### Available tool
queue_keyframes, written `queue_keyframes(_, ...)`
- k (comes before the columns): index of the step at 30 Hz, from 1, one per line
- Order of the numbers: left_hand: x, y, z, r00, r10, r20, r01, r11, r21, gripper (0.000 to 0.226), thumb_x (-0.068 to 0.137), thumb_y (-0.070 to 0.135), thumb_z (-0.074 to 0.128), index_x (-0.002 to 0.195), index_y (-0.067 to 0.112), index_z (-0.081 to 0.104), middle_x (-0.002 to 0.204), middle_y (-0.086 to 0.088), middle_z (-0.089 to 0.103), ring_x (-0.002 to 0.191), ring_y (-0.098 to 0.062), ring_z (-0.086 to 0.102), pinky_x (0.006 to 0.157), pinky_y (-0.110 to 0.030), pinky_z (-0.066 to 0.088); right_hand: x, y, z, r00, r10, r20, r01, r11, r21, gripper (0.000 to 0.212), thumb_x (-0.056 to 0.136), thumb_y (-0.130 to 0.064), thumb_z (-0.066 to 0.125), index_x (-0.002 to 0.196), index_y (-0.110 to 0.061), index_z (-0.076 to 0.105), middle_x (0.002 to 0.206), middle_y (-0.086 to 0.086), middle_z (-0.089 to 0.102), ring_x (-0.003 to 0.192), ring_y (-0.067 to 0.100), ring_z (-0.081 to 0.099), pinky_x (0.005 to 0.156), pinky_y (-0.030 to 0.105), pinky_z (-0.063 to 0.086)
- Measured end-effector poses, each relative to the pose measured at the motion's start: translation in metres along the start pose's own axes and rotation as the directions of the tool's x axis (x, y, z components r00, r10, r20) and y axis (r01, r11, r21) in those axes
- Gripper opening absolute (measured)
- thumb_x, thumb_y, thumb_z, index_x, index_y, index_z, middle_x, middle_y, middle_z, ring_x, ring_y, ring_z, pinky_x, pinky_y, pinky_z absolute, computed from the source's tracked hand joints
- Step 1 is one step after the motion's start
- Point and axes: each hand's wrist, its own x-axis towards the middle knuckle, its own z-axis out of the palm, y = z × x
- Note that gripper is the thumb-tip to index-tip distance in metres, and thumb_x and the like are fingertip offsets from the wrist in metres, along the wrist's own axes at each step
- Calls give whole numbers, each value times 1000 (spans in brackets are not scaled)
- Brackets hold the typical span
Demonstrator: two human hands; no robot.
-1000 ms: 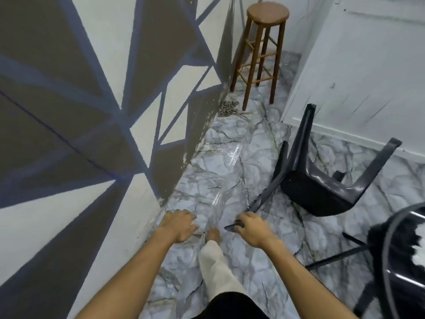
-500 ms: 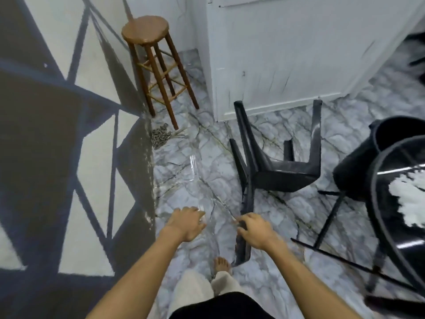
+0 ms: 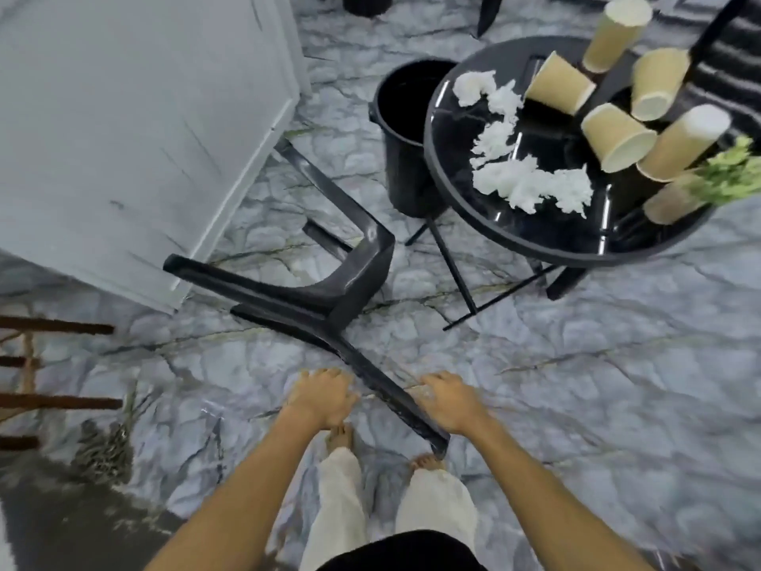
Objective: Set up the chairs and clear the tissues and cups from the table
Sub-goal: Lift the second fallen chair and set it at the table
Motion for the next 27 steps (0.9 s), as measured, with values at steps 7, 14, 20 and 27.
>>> queue_keyframes(7, 70, -7, -1, 974, 219, 64, -225, 969, 105, 56, 100, 46, 33, 153, 25, 29, 160, -1, 30, 144, -23, 31, 116, -41, 22, 0, 23, 66, 952, 302, -57, -268, 905, 331, 44, 96, -48, 44, 129, -23, 56, 133, 5, 57, 121, 26, 52, 96, 39, 44)
queue_keyframes(14, 149, 6, 28, 929, 343, 137, -367, 902, 229, 57, 101, 50, 34, 153, 26, 28, 160, 2, 28, 147, -20, 25, 118, -39, 16, 37, 64, 138, 905, 424, -46, -335, 774, 537, 43, 90, -51, 49, 123, -24, 58, 121, 2, 61, 113, 23, 54, 86, 35, 43)
queue_keyframes(20, 214, 21, 89, 898, 377, 225, -432, 852, 295, 63, 99, 57, 32, 154, 27, 23, 162, 2, 23, 150, -21, 17, 121, -42, 8, 88, 88, 192, 873, 479, -92, -334, 724, 604, 49, 90, -43, 61, 132, -20, 53, 131, 2, 56, 119, 22, 54, 98, 35, 45)
queue_keyframes(27, 262, 16, 149, 880, 439, 183, -471, 857, 209, 117, 58, 93, -9, 148, 33, 35, 153, 5, 40, 145, -19, 28, 121, -40, 7, 118, 114, 246, 855, 495, -153, -246, 649, 720, 47, 81, -38, 75, 121, -18, 62, 117, 3, 64, 106, 21, 59, 91, 29, 46)
